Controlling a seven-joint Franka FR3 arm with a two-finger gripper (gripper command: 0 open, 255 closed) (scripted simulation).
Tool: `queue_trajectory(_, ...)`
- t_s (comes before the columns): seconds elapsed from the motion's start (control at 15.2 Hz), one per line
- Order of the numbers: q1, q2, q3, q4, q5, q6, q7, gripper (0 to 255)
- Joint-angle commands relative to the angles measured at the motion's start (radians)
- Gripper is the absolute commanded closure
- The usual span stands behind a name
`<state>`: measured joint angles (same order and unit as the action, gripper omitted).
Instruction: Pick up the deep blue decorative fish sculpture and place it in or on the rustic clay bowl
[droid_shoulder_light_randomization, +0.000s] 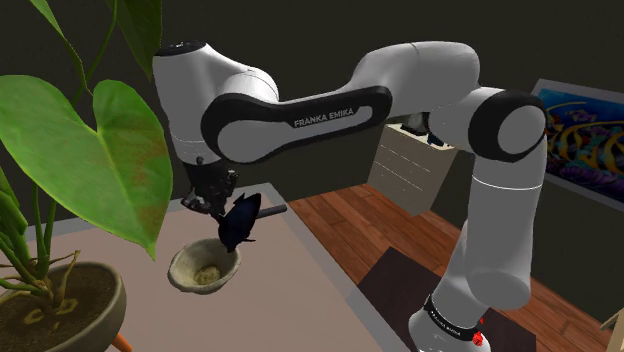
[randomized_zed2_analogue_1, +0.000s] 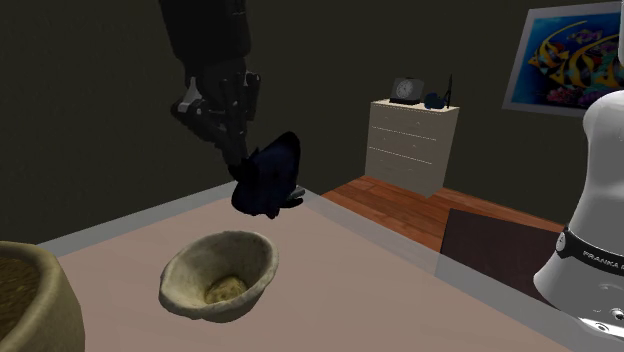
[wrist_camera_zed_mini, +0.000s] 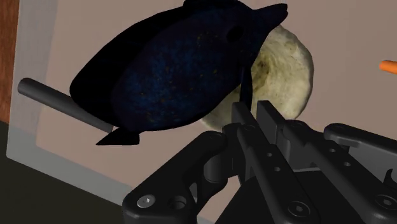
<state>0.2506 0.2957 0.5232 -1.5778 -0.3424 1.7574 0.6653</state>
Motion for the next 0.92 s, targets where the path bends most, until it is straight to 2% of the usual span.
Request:
queue_trajectory(0.0,0.052,0.096,0.002,0.136,-0.041,-0.059,0.033,255)
queue_trajectory(0.26,0.168,0.277,-0.014,0.429,-0.107,-0.187,0.054,255)
queue_trajectory(0.86,0.143,0.272,-0.017,0.298,-0.109,-0.068,0.084,255)
